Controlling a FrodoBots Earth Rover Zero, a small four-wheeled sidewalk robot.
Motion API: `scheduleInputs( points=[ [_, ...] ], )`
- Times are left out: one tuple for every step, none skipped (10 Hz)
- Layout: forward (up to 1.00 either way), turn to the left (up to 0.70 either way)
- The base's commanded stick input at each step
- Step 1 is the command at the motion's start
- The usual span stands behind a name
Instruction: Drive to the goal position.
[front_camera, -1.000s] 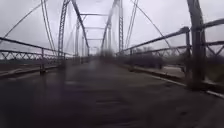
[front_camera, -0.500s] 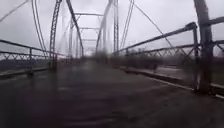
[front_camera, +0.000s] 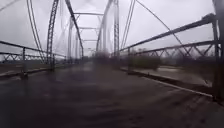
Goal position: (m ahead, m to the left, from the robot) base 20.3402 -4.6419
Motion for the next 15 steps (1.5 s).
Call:
scheduleInputs(
  points=[
    [1.0,0.03],
    [1.0,0.06],
    [1.0,0.24],
    [1.0,0.22],
    [1.0,0.06],
    [1.0,0.07],
    [1.0,0.07],
    [1.0,0.07],
    [1.0,0.07],
    [1.0,0.05],
    [1.0,0.04],
    [1.0,0.03],
    [1.0,0.03],
    [1.0,0.03],
    [1.0,0.03]
  ],
)
